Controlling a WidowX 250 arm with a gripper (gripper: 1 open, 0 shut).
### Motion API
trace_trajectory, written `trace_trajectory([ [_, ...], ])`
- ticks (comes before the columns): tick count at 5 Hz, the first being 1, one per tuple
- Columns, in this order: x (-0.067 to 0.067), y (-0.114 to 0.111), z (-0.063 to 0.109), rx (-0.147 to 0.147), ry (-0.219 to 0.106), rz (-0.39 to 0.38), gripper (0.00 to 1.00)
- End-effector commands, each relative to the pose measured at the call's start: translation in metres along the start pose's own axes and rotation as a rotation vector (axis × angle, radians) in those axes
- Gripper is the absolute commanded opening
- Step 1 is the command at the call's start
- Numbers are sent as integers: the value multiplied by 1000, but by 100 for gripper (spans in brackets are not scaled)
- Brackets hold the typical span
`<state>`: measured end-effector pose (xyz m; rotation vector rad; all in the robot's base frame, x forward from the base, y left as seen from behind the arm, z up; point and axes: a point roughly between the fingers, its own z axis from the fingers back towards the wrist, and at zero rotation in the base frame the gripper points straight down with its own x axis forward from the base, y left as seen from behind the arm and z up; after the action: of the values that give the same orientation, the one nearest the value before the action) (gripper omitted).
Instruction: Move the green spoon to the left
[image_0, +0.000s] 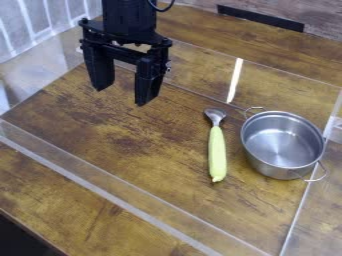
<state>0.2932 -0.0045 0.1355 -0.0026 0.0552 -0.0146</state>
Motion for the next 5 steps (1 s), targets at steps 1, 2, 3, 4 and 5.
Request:
trace_trajectory([
  [1, 0, -10, -15, -7, 31, 44, 100],
  [2, 10, -22, -23, -18, -10, 165, 100],
  [3, 20, -31, -29, -35, -45, 305, 100],
  [4, 31, -45, -34, -61, -86, 446, 100],
  [5, 41, -56, -41, -91, -109, 508, 100],
])
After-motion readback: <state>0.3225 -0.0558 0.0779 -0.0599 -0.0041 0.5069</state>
